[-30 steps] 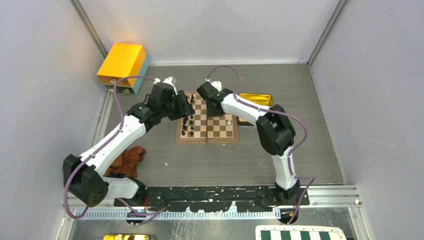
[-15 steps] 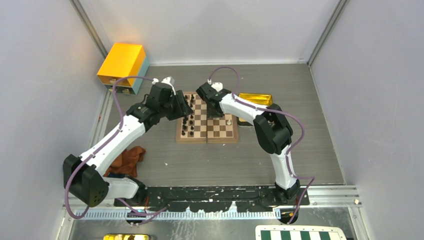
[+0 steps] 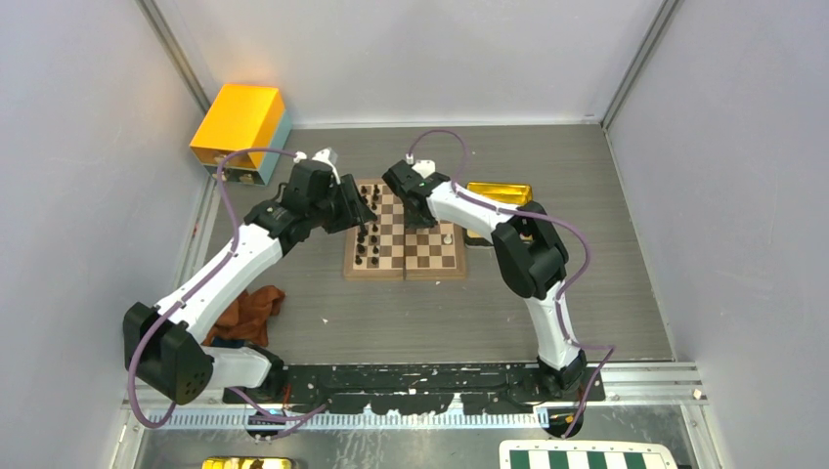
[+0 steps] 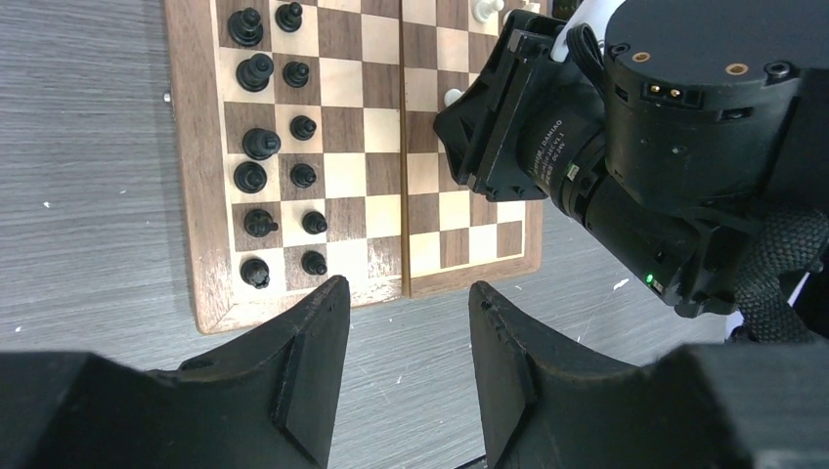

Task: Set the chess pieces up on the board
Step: Pick up the chess piece from the chessboard.

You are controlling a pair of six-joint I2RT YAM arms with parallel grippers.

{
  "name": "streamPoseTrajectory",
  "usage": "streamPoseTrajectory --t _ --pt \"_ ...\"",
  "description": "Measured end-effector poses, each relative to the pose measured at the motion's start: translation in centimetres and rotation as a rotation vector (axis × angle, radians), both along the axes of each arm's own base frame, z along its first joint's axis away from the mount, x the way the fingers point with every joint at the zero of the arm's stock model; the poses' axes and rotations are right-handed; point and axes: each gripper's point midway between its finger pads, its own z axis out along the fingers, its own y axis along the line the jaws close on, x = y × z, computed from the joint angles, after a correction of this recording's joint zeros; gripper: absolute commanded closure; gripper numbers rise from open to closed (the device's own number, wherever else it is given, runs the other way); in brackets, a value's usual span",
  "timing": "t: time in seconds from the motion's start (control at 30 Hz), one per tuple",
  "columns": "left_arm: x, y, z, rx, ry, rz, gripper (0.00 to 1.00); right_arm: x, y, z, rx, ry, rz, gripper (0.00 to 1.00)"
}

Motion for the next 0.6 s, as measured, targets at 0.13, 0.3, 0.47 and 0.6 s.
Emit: streamPoseTrajectory --t 0.13,0.3,0.47,0.6 --pt "0.1 0.0 0.1 -0.006 -0.003 0.0 0.5 0.3 -0.2 -0.1 -0.004 -0.002 -0.008 0.71" --pt "0.2 0.1 0.1 -0.009 -0.001 -0.001 0.5 0.6 -0.6 -0.1 -0.006 -0.005 -0.021 0.71" --pt "0.2 0.2 -0.1 -0.01 0.001 0.0 0.5 0.8 -0.9 0.0 -0.012 -0.011 -0.033 0.73" --pt "0.2 0.3 -0.3 -0.008 0.005 0.0 0.5 0.9 -1.1 -0.1 -0.016 -0.013 -0.038 0.77"
